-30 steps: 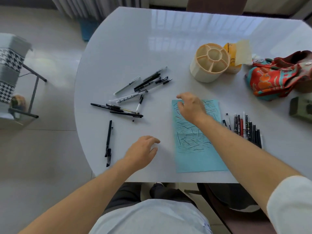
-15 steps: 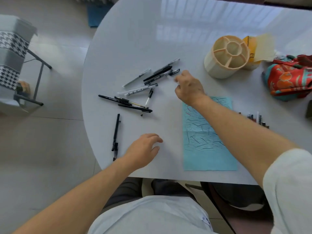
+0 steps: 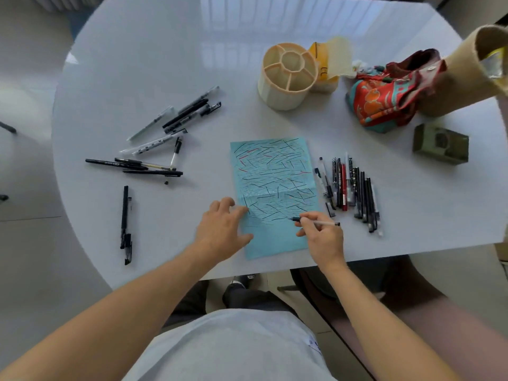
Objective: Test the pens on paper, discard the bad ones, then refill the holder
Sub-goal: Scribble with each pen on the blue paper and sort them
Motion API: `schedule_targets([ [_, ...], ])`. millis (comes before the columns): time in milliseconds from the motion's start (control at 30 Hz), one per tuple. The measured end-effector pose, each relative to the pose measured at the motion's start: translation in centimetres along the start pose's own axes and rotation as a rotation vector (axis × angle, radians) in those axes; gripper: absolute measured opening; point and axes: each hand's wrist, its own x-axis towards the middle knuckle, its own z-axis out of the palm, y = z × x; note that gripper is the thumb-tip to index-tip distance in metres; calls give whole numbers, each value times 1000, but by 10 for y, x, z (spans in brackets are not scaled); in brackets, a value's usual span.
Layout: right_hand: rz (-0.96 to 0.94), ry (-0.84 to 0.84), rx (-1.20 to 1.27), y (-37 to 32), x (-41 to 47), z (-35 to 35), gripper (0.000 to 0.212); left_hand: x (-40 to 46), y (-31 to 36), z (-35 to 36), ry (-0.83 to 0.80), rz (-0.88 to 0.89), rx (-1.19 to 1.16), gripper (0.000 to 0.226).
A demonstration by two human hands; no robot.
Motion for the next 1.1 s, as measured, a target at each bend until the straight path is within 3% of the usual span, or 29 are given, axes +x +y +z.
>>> schedule_targets([
  [367, -201, 53, -362, 16, 0, -15, 9, -4, 9, 12, 27, -36, 107, 74],
  [567, -87, 94, -35, 15, 9, -37, 11, -3, 12, 11, 42, -41, 93, 74],
  [667, -71, 81, -35, 1, 32, -48, 20, -3, 12, 10, 37, -36, 102, 74],
  [733, -81, 27, -157, -14, 50, -54, 26, -3, 10, 9, 36, -34, 109, 74],
  [1000, -167, -229, -1047, -45, 104, -45, 37, -11, -11, 6, 46, -53, 129, 76],
  [1100, -183, -198, -1154, -38, 110, -37, 36, -14, -19, 3, 39, -68, 114, 76],
])
